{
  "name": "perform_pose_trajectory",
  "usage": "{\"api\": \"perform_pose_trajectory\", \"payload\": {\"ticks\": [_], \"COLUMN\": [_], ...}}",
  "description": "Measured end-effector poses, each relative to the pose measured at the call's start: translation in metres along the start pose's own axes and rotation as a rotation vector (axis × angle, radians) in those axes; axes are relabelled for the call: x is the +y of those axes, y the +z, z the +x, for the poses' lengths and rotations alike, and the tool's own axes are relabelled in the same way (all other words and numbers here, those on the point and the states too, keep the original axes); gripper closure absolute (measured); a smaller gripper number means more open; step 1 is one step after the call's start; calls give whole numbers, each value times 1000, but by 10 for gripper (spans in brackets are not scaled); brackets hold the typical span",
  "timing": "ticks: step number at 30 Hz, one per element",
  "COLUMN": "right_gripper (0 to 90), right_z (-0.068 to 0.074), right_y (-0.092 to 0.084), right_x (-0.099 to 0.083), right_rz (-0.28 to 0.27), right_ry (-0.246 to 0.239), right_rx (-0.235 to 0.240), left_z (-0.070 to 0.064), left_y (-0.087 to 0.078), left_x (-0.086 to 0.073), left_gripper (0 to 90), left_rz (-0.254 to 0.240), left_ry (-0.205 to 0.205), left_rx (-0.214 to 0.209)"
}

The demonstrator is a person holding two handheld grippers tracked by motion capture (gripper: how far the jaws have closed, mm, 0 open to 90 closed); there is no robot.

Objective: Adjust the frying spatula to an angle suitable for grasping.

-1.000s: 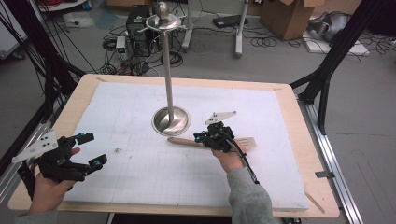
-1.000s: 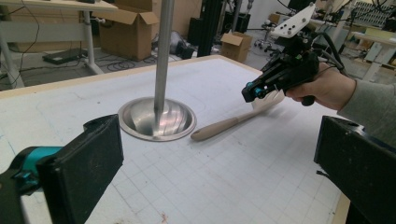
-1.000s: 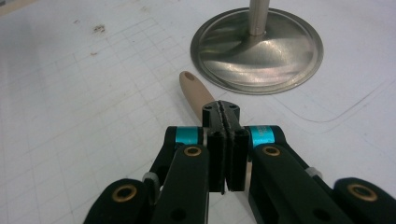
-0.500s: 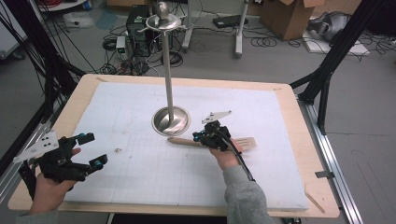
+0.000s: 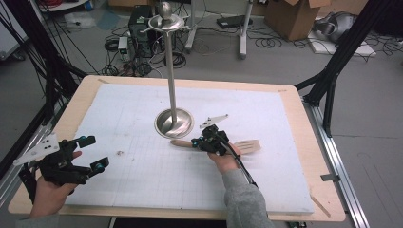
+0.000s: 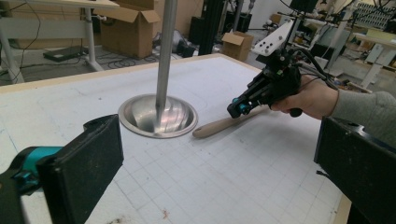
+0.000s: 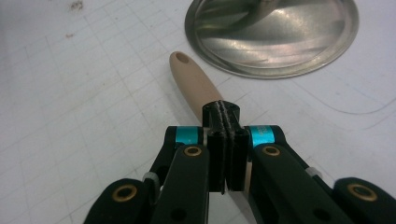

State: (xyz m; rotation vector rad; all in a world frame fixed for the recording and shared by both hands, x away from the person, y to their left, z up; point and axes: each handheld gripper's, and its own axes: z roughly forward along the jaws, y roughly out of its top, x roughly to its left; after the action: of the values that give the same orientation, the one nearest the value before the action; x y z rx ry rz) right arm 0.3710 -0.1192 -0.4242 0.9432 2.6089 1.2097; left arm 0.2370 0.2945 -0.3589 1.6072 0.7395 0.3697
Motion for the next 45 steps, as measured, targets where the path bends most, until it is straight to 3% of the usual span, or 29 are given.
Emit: {"api": "perform_pose_trajectory", "payload": {"ticks": [14, 16, 24, 31, 45], "right_gripper": [894, 894, 895, 895, 899], "right_z": [-2, -1, 10, 19, 18], "right_y": [8, 12, 26, 41, 49], "right_x": [4, 6, 12, 19, 22], "right_rz": [-26, -26, -28, -34, -48], "right_ry": [14, 25, -21, -43, -34], "right_rx": [-11, 4, 55, 70, 91], "left_z": [1, 1, 3, 4, 6], "left_y": [0, 0, -3, -5, -8], "left_x": [-2, -2, -4, -4, -8], "left_gripper": [18, 18, 18, 18, 18], "left_rz": [5, 6, 1, -1, 3], "left_ry": [-7, -6, -13, -17, -29], "left_rx": [-5, -2, 3, 8, 18]}}
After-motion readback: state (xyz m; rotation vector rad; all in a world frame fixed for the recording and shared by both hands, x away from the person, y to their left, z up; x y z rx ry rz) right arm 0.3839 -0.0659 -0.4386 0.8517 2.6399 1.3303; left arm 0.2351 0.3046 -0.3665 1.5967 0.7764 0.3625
